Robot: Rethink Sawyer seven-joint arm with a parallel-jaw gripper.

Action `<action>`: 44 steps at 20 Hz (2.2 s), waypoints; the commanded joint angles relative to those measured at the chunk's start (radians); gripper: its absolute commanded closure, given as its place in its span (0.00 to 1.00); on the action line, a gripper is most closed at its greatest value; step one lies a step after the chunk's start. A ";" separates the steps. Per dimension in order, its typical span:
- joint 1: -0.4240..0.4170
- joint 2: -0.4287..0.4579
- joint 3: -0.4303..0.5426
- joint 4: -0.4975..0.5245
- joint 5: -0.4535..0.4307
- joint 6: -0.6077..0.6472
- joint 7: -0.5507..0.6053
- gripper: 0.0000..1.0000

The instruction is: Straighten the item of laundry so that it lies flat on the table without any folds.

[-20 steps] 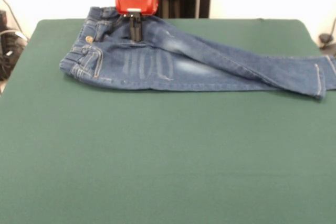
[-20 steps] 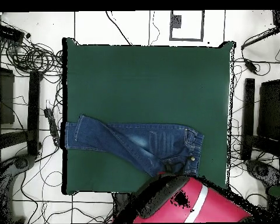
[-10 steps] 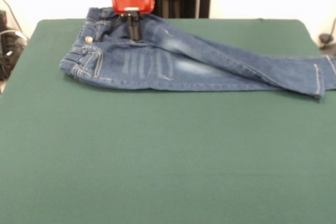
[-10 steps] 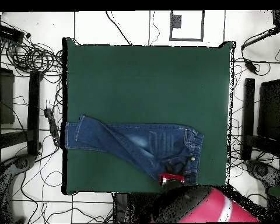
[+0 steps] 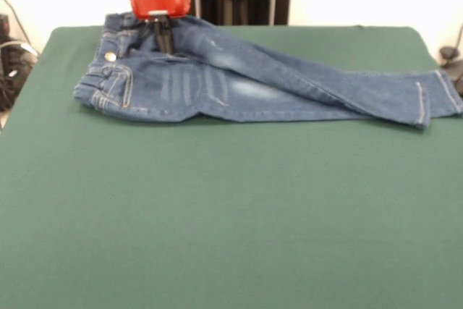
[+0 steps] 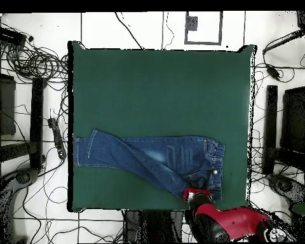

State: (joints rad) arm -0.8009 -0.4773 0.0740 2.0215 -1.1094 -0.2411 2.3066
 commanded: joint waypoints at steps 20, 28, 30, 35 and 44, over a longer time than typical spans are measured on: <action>-0.062 -0.051 0.206 -0.086 -0.090 0.260 -0.090 1.00; -0.252 0.026 0.461 -0.130 -0.034 0.543 -0.435 1.00; -0.269 0.041 0.500 -0.158 -0.004 0.603 -0.487 1.00; -0.268 0.031 0.563 -0.209 0.083 0.747 -0.549 1.00; -0.212 -0.080 0.594 -0.221 0.213 0.900 -0.505 1.00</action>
State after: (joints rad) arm -1.0807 -0.5296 0.5414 1.9674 -0.9660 0.5131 2.0823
